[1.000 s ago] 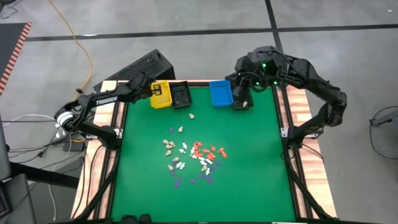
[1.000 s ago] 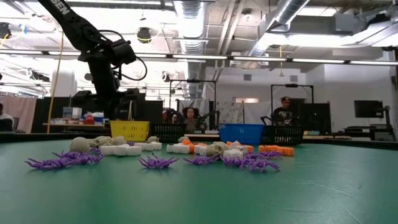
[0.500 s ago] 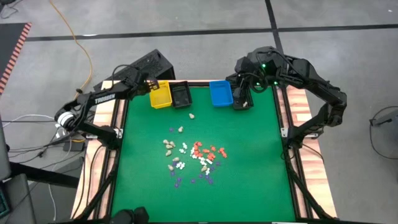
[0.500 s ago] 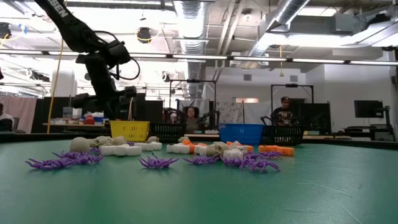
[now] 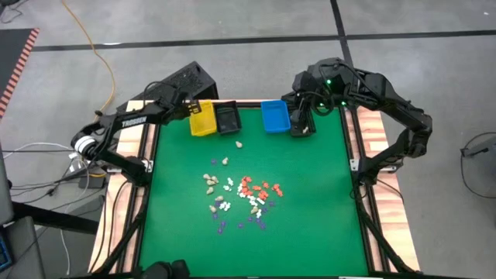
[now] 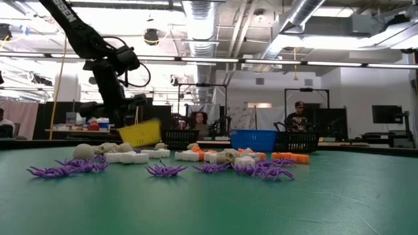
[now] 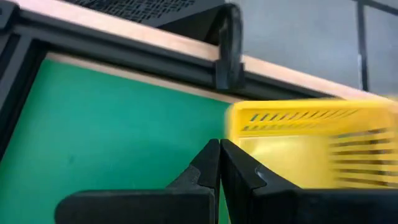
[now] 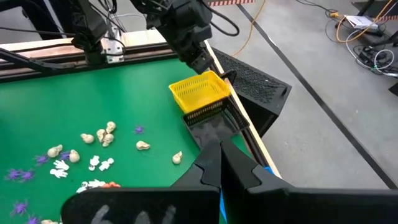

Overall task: Sort Halloween decoration
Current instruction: Adjust the colored baskets

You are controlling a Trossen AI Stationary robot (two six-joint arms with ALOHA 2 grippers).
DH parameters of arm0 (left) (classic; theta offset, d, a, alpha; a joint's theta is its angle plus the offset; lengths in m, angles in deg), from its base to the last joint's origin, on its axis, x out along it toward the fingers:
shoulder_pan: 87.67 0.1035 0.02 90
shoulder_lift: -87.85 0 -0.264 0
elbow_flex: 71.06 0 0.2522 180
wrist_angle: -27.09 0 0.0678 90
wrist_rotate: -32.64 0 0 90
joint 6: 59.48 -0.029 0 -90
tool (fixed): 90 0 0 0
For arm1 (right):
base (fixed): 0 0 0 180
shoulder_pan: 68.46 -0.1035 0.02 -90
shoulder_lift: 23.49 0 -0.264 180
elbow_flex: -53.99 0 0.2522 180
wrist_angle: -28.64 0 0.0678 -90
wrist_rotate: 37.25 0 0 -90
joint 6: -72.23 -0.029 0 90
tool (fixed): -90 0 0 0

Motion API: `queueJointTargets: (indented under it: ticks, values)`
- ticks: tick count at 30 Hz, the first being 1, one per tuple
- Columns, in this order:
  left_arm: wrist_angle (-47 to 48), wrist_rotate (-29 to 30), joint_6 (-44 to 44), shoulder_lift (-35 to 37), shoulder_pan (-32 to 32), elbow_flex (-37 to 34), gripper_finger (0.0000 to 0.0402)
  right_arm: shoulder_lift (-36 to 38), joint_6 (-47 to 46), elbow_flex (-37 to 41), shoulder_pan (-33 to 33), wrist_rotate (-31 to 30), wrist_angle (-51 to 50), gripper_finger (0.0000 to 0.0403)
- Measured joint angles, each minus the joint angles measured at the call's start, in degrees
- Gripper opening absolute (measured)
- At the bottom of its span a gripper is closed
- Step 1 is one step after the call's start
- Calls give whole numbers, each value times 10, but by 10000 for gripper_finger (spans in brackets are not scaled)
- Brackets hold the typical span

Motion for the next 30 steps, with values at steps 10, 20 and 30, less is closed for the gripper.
queueJointTargets:
  ticks: [10,20,30]
  values:
    - [15,-3,-18,8,15,0,0,0,2,0,2,0,0,21]
    - [-18,-50,-15,-51,9,0,0,0,0,0,2,-1,1,21]
    - [-80,-70,6,-71,-8,-1,0,0,0,0,2,-1,2,21]
